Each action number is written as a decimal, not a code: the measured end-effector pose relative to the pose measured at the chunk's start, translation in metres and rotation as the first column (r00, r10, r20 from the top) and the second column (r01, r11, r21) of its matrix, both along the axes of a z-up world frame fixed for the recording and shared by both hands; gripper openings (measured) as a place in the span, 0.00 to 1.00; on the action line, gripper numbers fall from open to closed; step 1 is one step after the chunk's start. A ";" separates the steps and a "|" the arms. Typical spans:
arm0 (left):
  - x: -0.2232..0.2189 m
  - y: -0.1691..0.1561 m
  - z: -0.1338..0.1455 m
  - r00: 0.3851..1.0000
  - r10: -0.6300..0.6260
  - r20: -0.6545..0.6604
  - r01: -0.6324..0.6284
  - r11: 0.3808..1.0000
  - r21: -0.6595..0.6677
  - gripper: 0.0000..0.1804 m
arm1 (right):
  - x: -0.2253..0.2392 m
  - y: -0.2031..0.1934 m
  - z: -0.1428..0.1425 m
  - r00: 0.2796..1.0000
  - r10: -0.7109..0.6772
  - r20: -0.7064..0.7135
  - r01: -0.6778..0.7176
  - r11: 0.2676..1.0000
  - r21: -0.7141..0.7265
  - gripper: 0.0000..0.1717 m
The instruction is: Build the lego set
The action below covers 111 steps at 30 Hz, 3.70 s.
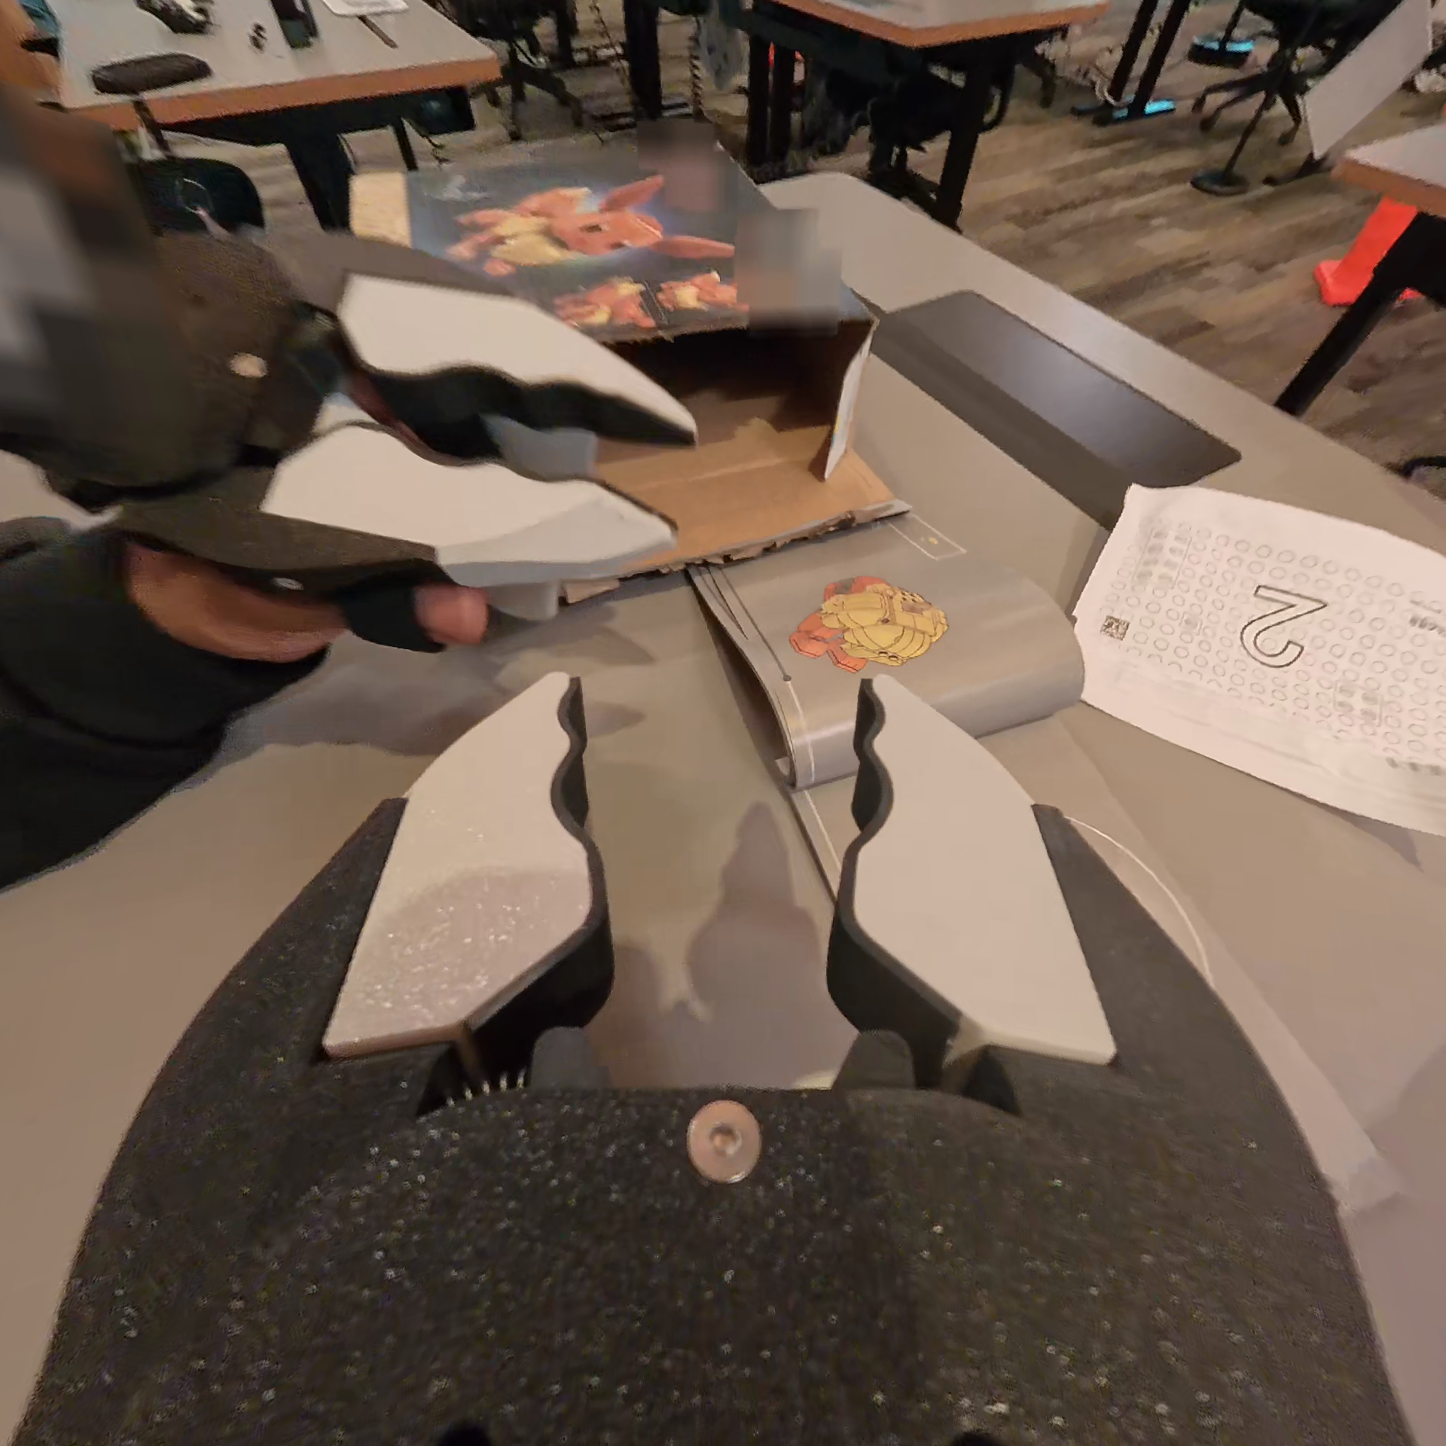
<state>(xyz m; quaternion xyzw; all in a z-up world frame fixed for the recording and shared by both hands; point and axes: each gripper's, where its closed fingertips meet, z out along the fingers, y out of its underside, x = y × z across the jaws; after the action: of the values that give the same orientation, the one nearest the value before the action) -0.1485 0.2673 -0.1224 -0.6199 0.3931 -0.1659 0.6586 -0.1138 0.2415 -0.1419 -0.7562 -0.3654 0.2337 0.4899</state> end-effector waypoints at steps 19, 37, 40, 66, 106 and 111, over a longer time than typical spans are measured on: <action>0.070 -0.001 -0.038 0.999 -0.042 -0.035 0.040 0.998 -0.054 0.13 | 0.319 0.023 -0.023 0.844 0.230 0.485 -0.116 0.960 -0.254 0.23; 0.091 -0.001 -0.047 0.997 -0.056 -0.061 0.051 0.996 -0.076 0.13 | 0.310 0.026 -0.099 0.636 0.524 0.567 -0.318 0.847 -0.426 0.23; 0.092 -0.003 -0.049 0.994 -0.062 -0.086 0.056 0.996 -0.063 0.13 | 0.310 0.026 -0.104 0.639 0.534 0.554 -0.315 0.838 -0.445 0.22; 0.087 -0.001 -0.046 0.996 -0.037 -0.081 0.031 0.997 -0.064 0.12 | 0.306 0.032 -0.086 0.688 0.473 0.550 -0.312 0.877 -0.364 0.08; 0.152 -0.161 0.022 0.773 -0.634 -0.016 0.609 0.735 0.299 0.06 | 0.101 -0.136 0.040 0.602 0.444 -0.664 -0.700 0.693 -0.171 0.07; 0.154 -0.155 0.010 0.779 -0.624 -0.055 0.617 0.750 0.239 0.05 | 0.104 -0.129 0.029 0.685 0.402 -0.607 -0.639 0.733 -0.235 0.06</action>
<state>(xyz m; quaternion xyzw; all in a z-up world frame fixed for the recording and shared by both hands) 0.0057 0.1124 -0.1122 -0.3662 0.5842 -0.3344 0.6425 -0.0096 0.1126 -0.1130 -0.6121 -0.3636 0.6348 0.3003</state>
